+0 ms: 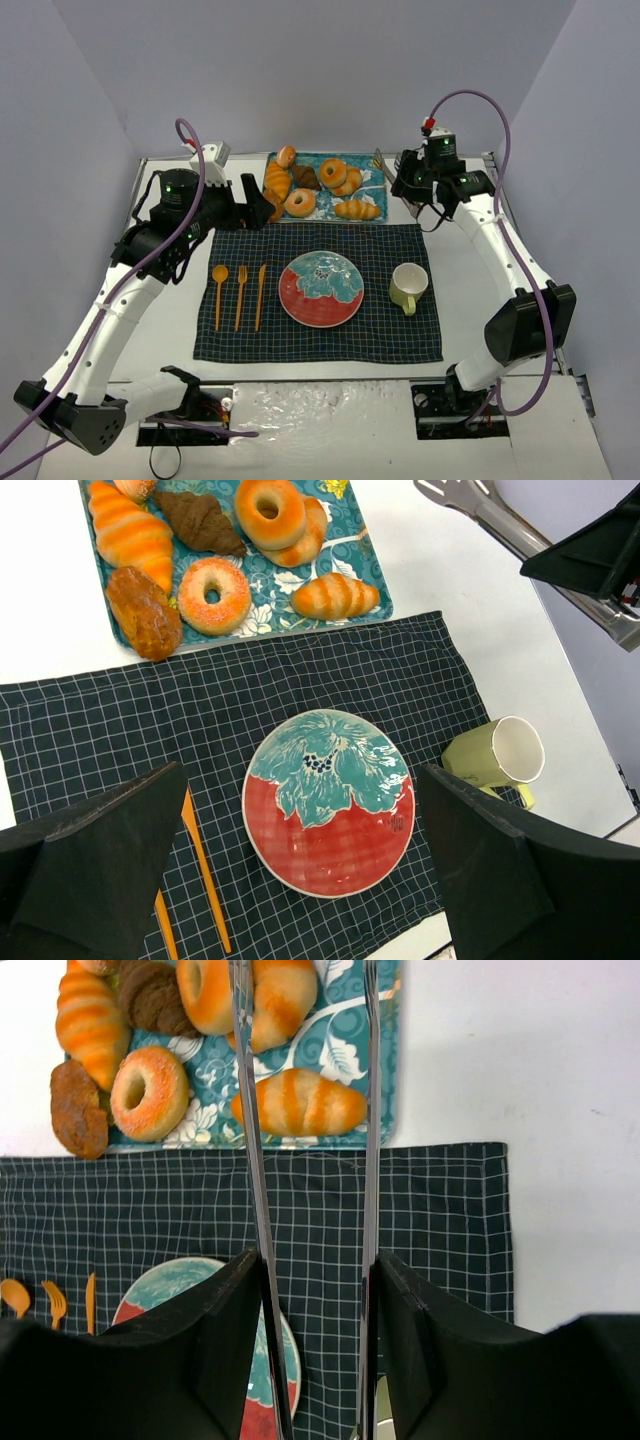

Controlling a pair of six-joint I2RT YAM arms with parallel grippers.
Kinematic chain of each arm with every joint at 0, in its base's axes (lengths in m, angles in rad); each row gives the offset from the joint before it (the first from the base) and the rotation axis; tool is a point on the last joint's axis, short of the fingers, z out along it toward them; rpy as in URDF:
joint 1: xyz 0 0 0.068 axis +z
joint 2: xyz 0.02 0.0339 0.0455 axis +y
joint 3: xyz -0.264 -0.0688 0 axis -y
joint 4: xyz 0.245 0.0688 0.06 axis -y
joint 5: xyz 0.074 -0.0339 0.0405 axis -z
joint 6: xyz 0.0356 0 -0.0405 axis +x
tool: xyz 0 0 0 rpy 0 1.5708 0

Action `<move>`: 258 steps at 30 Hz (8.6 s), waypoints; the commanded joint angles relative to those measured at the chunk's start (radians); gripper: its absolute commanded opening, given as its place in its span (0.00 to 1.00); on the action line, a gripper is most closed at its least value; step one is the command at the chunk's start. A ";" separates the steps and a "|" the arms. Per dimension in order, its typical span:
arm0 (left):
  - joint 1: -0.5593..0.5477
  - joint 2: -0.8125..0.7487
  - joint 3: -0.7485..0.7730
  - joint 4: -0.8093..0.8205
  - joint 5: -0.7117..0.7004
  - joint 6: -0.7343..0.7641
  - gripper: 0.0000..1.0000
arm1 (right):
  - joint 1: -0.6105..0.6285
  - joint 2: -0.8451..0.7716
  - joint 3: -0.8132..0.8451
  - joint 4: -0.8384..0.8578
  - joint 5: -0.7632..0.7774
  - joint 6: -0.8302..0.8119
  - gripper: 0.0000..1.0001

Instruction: Place the bread

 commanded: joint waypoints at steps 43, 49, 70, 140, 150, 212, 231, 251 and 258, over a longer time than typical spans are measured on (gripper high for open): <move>0.005 -0.052 0.063 0.016 -0.077 0.009 0.97 | 0.397 0.224 0.181 0.043 0.083 0.003 0.42; 0.006 -0.055 0.090 -0.012 -0.088 0.019 0.97 | 0.435 0.301 0.269 0.044 0.129 0.010 0.42; 0.007 -0.086 0.124 -0.049 -0.176 0.022 0.97 | 0.497 0.478 0.439 0.043 0.154 0.020 0.42; 0.008 -0.092 0.102 -0.053 -0.168 0.027 0.97 | 0.560 0.548 0.518 0.025 0.295 0.031 0.00; 0.008 -0.089 0.098 -0.044 -0.179 0.026 0.97 | 0.561 0.495 0.503 0.024 0.285 0.023 0.00; 0.024 -0.055 0.036 0.018 -0.146 0.004 0.97 | 0.753 -0.327 -0.516 -0.048 0.234 0.258 0.07; 0.025 -0.050 0.028 0.020 -0.144 0.006 0.97 | 0.767 -0.347 -0.524 -0.048 0.246 0.286 0.39; 0.025 -0.055 0.026 0.023 -0.138 0.001 0.97 | 0.736 -0.334 -0.397 -0.049 0.341 0.280 0.39; 0.025 -0.060 0.021 0.027 -0.140 0.001 0.97 | 0.568 -0.308 -0.346 -0.008 0.277 0.222 0.39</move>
